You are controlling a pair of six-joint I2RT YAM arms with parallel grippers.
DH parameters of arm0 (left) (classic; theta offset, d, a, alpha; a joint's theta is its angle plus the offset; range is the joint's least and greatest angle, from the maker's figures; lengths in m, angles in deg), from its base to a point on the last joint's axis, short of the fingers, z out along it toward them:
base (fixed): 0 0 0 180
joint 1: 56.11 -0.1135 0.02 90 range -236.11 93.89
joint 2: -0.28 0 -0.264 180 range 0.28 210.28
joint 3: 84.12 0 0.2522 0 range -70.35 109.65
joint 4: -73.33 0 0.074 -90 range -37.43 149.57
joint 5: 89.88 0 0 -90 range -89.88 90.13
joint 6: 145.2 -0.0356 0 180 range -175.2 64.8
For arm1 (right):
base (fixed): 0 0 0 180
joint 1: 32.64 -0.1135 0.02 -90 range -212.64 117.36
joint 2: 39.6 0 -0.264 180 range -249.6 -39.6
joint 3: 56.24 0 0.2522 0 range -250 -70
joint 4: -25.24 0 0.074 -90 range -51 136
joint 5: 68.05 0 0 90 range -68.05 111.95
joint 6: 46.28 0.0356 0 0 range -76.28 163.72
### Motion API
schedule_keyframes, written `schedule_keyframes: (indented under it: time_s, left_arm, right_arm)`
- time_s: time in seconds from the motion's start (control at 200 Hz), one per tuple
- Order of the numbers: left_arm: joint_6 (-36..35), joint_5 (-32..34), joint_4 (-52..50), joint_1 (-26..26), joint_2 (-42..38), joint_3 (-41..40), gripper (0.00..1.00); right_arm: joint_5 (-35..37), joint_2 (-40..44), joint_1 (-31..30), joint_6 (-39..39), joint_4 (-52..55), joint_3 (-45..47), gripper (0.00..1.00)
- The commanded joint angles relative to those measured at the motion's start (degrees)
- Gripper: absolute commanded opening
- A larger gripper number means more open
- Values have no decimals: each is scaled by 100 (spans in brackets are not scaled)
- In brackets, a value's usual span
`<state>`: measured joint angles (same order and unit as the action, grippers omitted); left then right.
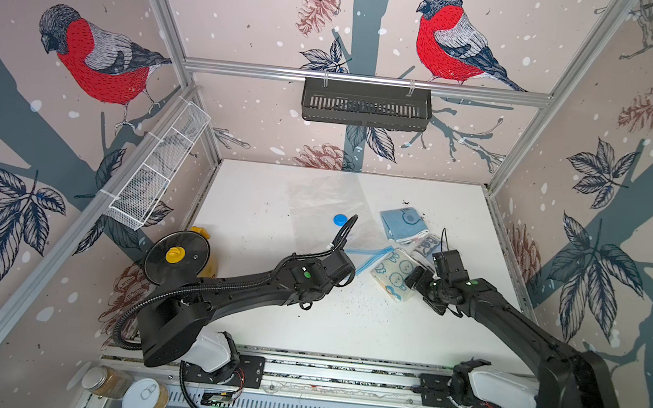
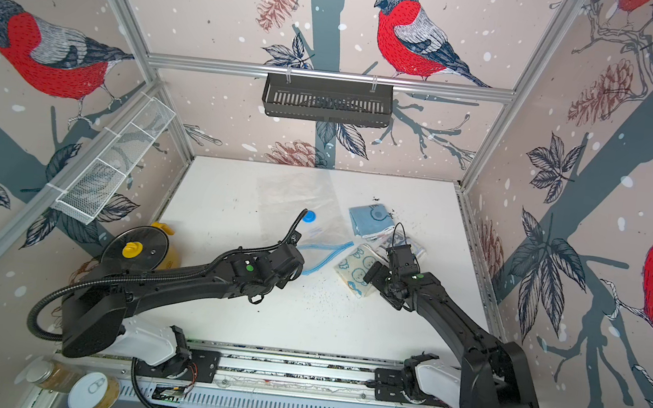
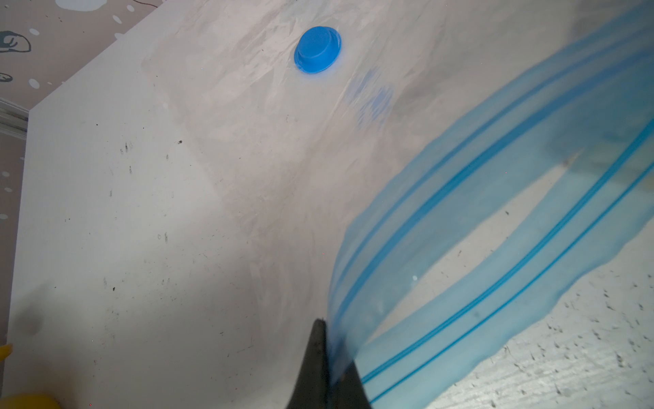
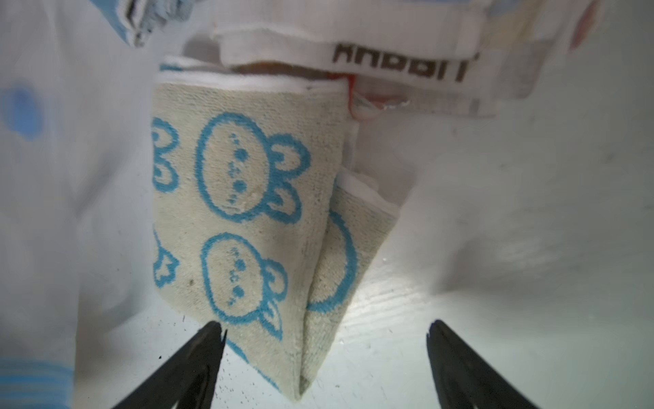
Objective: Place the folded towel into the vacuum bag
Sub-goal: Pick up the towel from the center of the board.
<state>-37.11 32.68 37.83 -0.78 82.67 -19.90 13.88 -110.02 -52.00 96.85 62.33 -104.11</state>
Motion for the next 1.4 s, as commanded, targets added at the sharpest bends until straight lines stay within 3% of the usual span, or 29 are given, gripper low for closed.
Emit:
schedule_keyframes:
  time_s: [0.0, 0.395, 0.62, 0.89, 1.021, 1.396]
  left_arm:
    - [100, 7, 3, 8, -43, 35, 0]
    - [82, 183, -67, 83, 13, 115, 0]
    - [82, 168, -63, 92, 118, 200, 0]
    - [152, 242, -59, 91, 137, 225, 0]
    - [161, 309, -47, 80, 122, 238, 0]
    - [188, 346, -49, 66, 93, 245, 0]
  right_arm:
    - [-247, -357, -5, 187, -302, 9, 85]
    - [-5, -1112, -26, 128, -650, 27, 58]
    - [164, -1244, -38, 60, -776, 115, 38]
    - [184, -1036, -125, -177, -1086, 194, 14]
    - [-142, -760, -155, -347, -1486, 334, 4]
    - [-728, 335, -158, -801, -1340, 412, 1]
